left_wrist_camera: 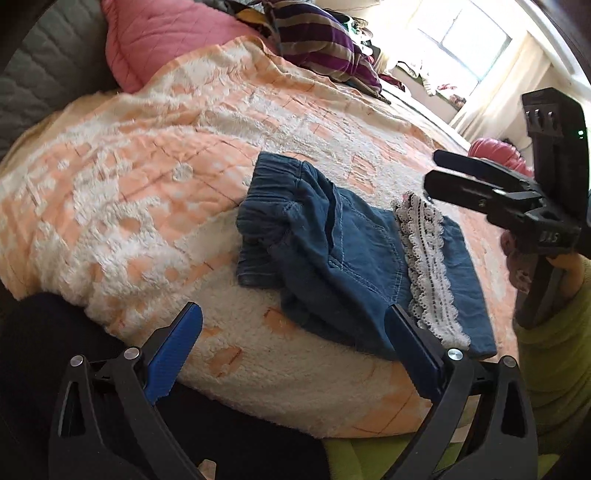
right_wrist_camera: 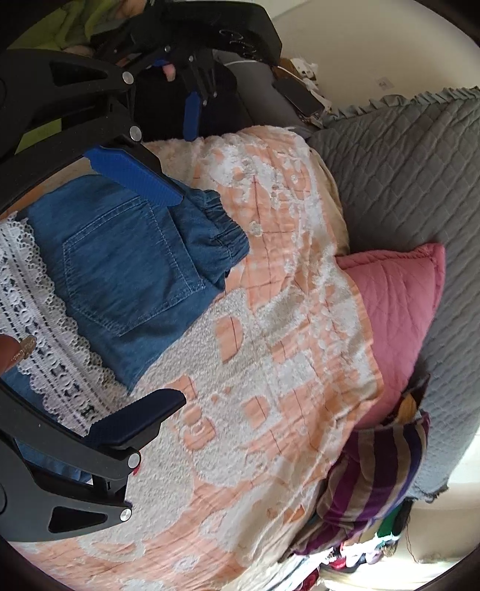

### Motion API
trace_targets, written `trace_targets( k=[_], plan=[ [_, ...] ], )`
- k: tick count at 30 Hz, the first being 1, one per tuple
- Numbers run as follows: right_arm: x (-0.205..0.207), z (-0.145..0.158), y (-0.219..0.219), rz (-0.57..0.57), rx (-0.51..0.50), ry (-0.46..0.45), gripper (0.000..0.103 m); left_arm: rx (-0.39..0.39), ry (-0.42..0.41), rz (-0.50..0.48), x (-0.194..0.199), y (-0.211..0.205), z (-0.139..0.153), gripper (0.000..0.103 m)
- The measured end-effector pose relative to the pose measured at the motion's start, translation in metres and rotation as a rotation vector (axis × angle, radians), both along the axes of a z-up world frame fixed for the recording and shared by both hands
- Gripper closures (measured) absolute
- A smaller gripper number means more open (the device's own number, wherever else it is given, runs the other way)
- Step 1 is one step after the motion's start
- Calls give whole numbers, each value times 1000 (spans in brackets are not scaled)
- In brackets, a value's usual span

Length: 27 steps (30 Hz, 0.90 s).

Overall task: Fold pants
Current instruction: 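Grasp the elastic waistband with both tools and fold it over the legs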

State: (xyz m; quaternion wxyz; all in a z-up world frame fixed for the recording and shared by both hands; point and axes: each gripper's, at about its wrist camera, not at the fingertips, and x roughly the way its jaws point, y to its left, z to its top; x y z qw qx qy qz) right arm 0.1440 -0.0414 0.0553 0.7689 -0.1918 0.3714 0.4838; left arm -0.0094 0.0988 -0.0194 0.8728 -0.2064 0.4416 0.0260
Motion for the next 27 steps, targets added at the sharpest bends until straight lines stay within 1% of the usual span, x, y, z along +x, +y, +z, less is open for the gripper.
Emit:
trace_targets(
  k=[5, 8, 10, 14, 15, 16, 18, 20, 21, 25, 27],
  plan=[
    [6, -9, 21, 58, -29, 33, 9, -86, -1, 7, 3, 1, -11, 5],
    [9, -15, 35, 92, -48, 45, 9, -164, 6, 7, 7, 0, -19, 5],
    [11, -18, 43, 103, -62, 44, 9, -186, 13, 1, 12, -3, -24, 6],
    [13, -26, 63, 171, -77, 83, 9, -210, 12, -14, 21, -7, -33, 7],
    [13, -29, 69, 188, -85, 91, 9, -217, 9, -17, 24, -7, -34, 12],
    [14, -31, 72, 195, -89, 94, 9, -224, 5, -20, 26, -7, -36, 29],
    [17, -37, 82, 221, -105, 115, 9, -246, -2, -20, 29, -4, -39, 39],
    [20, -42, 90, 245, -114, 146, 9, -258, -6, -23, 32, -2, -41, 42],
    [21, -45, 94, 259, -118, 163, 10, -265, -10, -20, 32, 0, -43, 45],
    [21, -54, 109, 321, -136, 203, 22, -298, -14, -21, 34, 5, -47, 46],
    [23, -62, 116, 341, -154, 227, 24, -307, -18, -23, 34, 7, -48, 46]
  ],
)
